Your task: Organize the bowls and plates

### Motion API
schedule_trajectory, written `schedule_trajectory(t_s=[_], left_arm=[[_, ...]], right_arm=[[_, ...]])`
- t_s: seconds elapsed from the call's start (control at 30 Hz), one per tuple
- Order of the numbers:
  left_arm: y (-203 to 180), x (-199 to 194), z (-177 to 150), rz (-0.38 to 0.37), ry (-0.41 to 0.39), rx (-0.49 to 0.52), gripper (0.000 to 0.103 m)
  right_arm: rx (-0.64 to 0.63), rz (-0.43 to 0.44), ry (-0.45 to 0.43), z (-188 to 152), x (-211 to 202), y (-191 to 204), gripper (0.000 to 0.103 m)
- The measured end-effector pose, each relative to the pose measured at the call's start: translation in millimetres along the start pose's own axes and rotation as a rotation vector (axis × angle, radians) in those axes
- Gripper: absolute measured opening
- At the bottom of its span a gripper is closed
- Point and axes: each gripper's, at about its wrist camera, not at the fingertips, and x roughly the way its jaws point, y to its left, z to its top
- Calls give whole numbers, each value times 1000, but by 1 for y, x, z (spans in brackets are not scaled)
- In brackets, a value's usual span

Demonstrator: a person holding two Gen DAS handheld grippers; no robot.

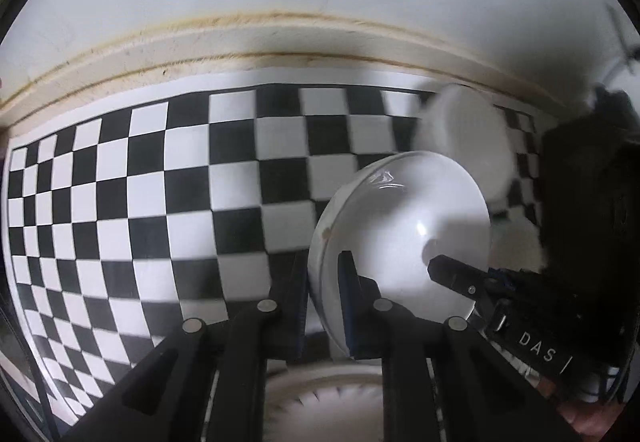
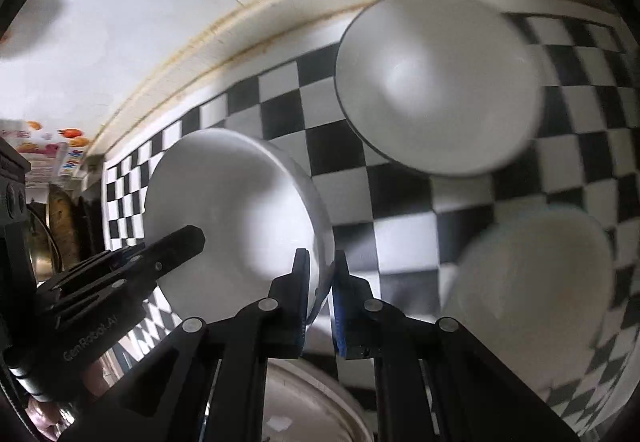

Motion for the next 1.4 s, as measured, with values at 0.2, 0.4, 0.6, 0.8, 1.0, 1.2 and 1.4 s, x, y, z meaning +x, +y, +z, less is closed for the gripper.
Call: schedule_trajectory(t_s=[0.2, 0.4, 0.6, 0.8, 1.0, 1.2, 1.4], left_arm=[[-54, -44, -52, -13, -41, 106, 12], [-111, -38, -114, -80, 5, 181, 12], [-144, 16, -147, -80, 111, 207, 12], [-161, 63, -162, -18, 173, 226, 12], [-163, 87, -170, 7, 212, 212, 12], [-163, 91, -181, 17, 215, 210, 12], [-165, 92, -184, 21, 227, 209, 13]], right_arm=[[-17, -20, -60, -72, -69, -26, 12], [52, -49, -72, -148, -112, -95, 12], [120, -71, -30, -189, -94, -155, 12], [143, -95, 22, -199, -63, -196, 12], [106, -117, 41, -201, -57, -205, 12], [70, -157, 41, -197, -53, -199, 12], [51, -181, 68, -194, -45, -194, 12]])
